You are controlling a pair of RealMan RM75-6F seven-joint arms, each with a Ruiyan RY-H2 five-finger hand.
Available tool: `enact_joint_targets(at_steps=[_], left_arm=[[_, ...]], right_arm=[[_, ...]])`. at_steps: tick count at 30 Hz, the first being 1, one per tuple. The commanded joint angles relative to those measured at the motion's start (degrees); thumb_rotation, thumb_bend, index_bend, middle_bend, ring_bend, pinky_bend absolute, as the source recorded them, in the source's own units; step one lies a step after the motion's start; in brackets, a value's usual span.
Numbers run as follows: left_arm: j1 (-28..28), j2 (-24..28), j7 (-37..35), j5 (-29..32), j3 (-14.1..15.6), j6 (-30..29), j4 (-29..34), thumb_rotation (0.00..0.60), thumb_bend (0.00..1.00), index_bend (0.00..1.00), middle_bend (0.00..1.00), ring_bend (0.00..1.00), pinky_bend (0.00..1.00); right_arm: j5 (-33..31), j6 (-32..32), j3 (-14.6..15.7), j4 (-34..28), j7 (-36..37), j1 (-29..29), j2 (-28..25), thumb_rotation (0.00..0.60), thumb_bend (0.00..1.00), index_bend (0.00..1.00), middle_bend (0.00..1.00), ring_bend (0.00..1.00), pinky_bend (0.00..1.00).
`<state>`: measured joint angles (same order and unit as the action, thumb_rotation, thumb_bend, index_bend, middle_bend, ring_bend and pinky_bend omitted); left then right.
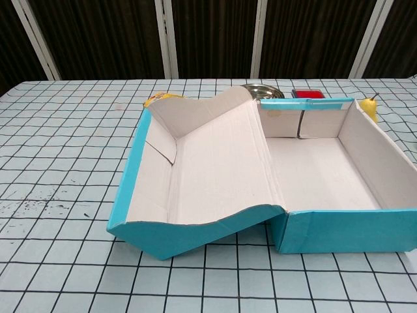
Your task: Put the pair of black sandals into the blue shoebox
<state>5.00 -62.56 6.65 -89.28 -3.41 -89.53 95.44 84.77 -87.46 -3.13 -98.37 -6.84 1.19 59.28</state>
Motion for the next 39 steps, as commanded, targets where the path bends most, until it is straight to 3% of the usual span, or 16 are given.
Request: enact_joint_targets(at_steps=[1,9,22,28,33,39], left_arm=[[0.00,0.31,-0.22,0.27,0.17,0.42,0.04,0.600,0.32,0.16,0.06,0.02,0.17],[-1.02,2.00,-1.59,0.50,0.04,-1.17,1.14,0.600,0.33,0.16,0.06,0.02,0.16],[-2.32,3.38,-5.54,1.06,-1.34,-4.40,0.23,0.600,0.50,0.16,0.07,0.02,0.16],[-2.76,3.55,-7.54,0.43,-1.62,-5.78,-0.40,0.600,0.50,0.16,0.09,0.02,0.16],[-2.82,3.72,-8.59,1.27,-1.78,-5.28,-0.75,0.600,0.50,0.16,0.08,0.02,0.16],[-2.63,3.75,-9.05,1.64,-1.90,-4.65,-1.17,0.600,0.50,0.16,0.05,0.02,0.14]], right_arm=[[-0.80,0.50,0.00,-0.61,-0.17,-0.13,-0.38,0.600,0.33,0.28,0.14,0.16,0.24],[-0.74,1.34,0.23,-0.73,-0.58,0.09,-0.41,0.600,0.33,0.28,0.14,0.16,0.24],[-0.61,2.61,0.49,-0.07,-1.42,0.67,0.47,0.600,0.33,0.28,0.13,0.16,0.24],[-0.26,6.28,3.17,-4.27,-2.33,0.79,-1.46,0.600,0.33,0.28,0.13,0.16,0.24],[-2.23,12.20,7.84,-13.14,-2.10,0.13,-7.53,0.600,0.33,0.24,0.10,0.14,0.21],[-1.00,11.05,10.50,-18.31,-6.21,-1.83,-10.10,0.600,0.33,0.19,0.09,0.11,0.21]])
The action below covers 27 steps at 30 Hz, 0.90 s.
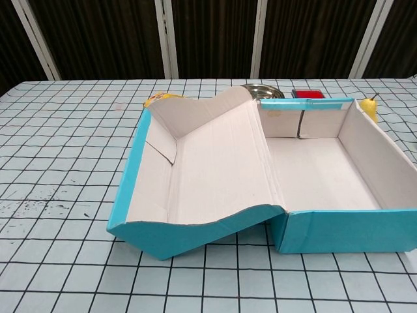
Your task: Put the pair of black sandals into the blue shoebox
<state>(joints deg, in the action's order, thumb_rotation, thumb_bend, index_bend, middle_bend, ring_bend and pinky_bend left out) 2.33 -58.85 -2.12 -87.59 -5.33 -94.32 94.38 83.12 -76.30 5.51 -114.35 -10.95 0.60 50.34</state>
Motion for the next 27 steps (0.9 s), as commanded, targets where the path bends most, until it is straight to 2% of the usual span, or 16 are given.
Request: enact_joint_targets(at_steps=[1,8,14,20,27], left_arm=[[0.04,0.16,-0.39,0.00,0.07,0.28,-0.14,0.600,0.50,0.16,0.05,0.01,0.14],[-0.04,0.30,-0.43,-0.03,-0.02,0.17,-0.07,0.600,0.50,0.16,0.04,0.00,0.13],[-0.06,0.22,-0.17,0.06,-0.06,0.22,-0.09,0.600,0.50,0.16,0.04,0.00,0.13],[-0.01,0.08,-0.01,0.39,-0.25,0.35,-0.19,0.600,0.50,0.16,0.03,0.00,0.13],[0.12,-0.17,0.82,0.56,-0.28,0.68,-0.21,0.600,0.50,0.16,0.03,0.00,0.13]], right_arm=[[0.93,-0.23,2.30,-2.85,-2.48,-1.57,-1.30,0.600,0.33,0.19,0.09,0.11,0.21],[0.48,-0.42,3.15,-2.71,-5.13,-2.83,1.40,0.600,0.33,0.15,0.08,0.09,0.20],[-1.22,-0.85,1.84,0.08,-6.58,-3.08,6.25,0.600,0.33,0.12,0.07,0.09,0.20],[-2.40,-1.19,0.64,2.91,-7.10,-3.03,9.88,0.600,0.33,0.03,0.04,0.06,0.20],[-2.99,-1.51,-0.63,6.67,-6.93,-2.73,13.40,0.600,0.33,0.01,0.03,0.03,0.19]])
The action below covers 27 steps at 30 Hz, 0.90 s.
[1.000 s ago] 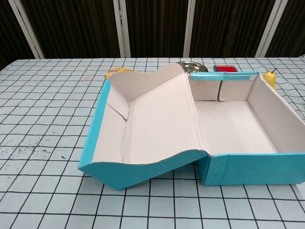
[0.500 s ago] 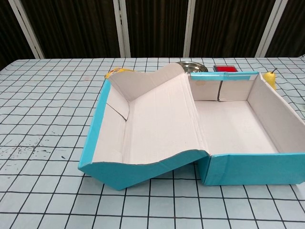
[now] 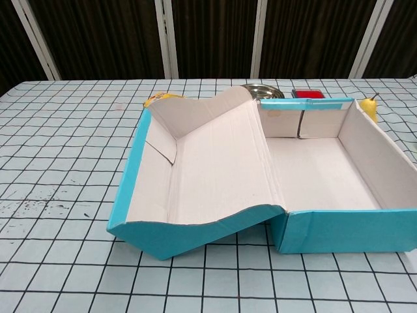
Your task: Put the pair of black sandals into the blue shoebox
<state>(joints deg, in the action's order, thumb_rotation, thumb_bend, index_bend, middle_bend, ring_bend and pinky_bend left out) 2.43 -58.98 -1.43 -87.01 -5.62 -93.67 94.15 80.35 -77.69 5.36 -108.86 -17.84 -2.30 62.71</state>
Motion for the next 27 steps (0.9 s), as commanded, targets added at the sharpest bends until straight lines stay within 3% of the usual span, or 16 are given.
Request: enact_joint_targets(at_steps=[1,27], left_arm=[[0.04,-0.09,0.29,0.02,0.00,0.08,0.02,0.600,0.50,0.16,0.03,0.00,0.12],[0.24,-0.62,1.85,0.83,-0.29,0.66,-0.17,0.600,0.50,0.16,0.03,0.00,0.12]], right_arm=[[-0.32,0.05,-0.58,1.71,-0.17,0.30,1.36,0.600,0.33,0.01,0.03,0.03,0.19],[-3.41,4.57,-1.09,8.09,-9.97,3.94,7.28,0.600,0.33,0.06,0.03,0.00,0.09]])
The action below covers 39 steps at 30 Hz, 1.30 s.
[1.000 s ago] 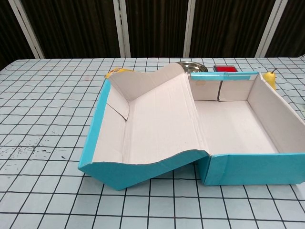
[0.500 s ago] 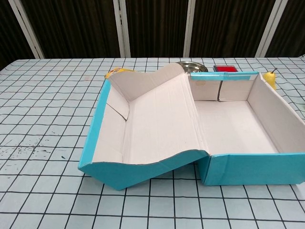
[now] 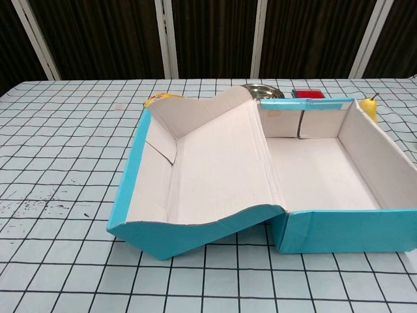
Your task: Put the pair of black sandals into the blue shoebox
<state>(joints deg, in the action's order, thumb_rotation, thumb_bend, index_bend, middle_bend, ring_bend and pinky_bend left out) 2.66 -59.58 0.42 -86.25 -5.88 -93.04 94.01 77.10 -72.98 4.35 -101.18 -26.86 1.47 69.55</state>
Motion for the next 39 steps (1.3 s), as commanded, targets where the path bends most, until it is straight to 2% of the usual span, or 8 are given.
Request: enact_joint_targets(at_steps=[1,6,22,25,30,32,35,39], left_arm=[[0.01,-0.03,0.02,0.12,-0.06,0.05,-0.03,0.600,0.50,0.16,0.03,0.00,0.12],[0.00,-0.06,0.09,0.25,-0.12,0.06,0.05,0.600,0.50,0.16,0.03,0.00,0.12],[-0.09,0.11,-0.01,0.82,-0.28,0.24,0.28,0.600,0.50,0.16,0.03,0.00,0.12],[-0.09,0.14,-0.04,0.90,-0.31,0.28,0.33,0.600,0.50,0.16,0.03,0.00,0.12],[-0.13,0.11,-0.13,0.91,-0.39,0.13,0.35,0.600,0.50,0.16,0.03,0.00,0.12],[-0.17,0.08,-0.31,0.97,-0.45,0.04,0.31,0.600,0.50,0.16,0.03,0.00,0.12],[-0.21,0.10,-0.50,1.07,-0.52,-0.02,0.26,0.600,0.50,0.16,0.03,0.00,0.12],[-0.24,0.14,-0.70,1.14,-0.59,-0.05,0.23,0.600,0.50,0.16,0.03,0.00,0.12]], right_arm=[[-0.26,-0.21,-0.11,0.57,-1.57,0.24,0.64,0.600,0.33,0.07,0.03,0.00,0.09],[-0.74,-0.12,-0.12,0.78,-3.70,0.66,1.39,0.600,0.33,0.10,0.03,0.00,0.09],[-1.05,0.03,0.46,1.02,-6.79,1.34,2.91,0.600,0.33,0.12,0.03,0.00,0.09],[-0.90,-0.41,0.40,1.32,-7.37,1.36,3.41,0.600,0.33,0.20,0.05,0.00,0.09],[-0.14,-1.67,-0.02,2.31,-8.11,1.35,4.48,0.600,0.33,0.41,0.23,0.01,0.06],[0.66,-2.18,-0.13,2.85,-7.72,1.40,4.96,0.600,0.33,0.46,0.28,0.04,0.06],[1.78,-2.78,-0.18,3.23,-6.32,1.39,5.15,0.600,0.33,0.51,0.32,0.08,0.06],[2.53,-3.34,-0.23,2.91,-5.25,1.34,4.62,0.600,0.33,0.52,0.34,0.10,0.05]])
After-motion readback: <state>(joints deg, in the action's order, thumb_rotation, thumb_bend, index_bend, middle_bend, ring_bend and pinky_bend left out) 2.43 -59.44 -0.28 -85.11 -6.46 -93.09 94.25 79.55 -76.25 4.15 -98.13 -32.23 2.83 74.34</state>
